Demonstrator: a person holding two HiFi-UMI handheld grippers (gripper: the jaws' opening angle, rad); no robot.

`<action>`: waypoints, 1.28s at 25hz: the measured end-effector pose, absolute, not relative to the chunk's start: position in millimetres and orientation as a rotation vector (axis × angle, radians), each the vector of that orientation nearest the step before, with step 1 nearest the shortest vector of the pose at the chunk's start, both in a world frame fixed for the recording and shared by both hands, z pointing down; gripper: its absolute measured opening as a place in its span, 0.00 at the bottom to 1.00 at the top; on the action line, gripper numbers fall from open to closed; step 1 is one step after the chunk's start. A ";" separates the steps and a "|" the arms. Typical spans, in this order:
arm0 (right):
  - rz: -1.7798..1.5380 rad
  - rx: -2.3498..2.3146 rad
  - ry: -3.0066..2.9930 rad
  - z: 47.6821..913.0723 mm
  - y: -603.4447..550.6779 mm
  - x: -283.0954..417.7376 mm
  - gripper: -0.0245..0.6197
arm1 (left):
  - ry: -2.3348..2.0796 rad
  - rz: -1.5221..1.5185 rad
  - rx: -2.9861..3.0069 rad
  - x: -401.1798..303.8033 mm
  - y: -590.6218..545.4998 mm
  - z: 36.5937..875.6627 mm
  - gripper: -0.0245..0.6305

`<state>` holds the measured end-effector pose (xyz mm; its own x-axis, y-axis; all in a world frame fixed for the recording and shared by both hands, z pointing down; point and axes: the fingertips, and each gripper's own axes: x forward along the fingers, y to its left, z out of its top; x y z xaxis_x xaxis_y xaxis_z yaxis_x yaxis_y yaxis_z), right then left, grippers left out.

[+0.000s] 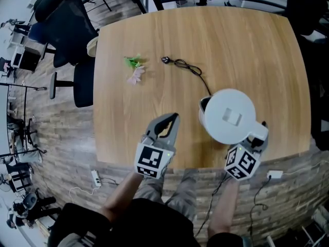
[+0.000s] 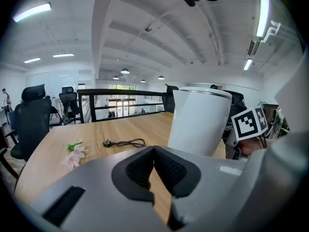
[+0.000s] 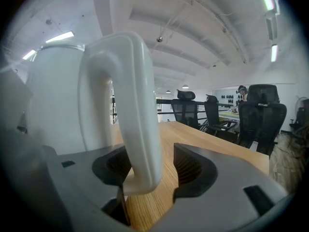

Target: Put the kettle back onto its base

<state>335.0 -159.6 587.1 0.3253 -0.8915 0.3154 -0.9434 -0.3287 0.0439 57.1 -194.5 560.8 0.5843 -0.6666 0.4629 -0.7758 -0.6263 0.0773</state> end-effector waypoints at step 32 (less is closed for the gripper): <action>0.348 2.453 -1.621 510.1 -98.7 299.7 0.37 | -0.975 0.444 2.756 78.7 -193.4 474.2 0.04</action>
<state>299.7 -98.7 510.1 0.3782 -0.8786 0.2914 -0.9209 -0.3893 0.0214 78.7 -193.4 474.2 0.7396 -0.5822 0.3378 -0.6372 -0.7673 0.0727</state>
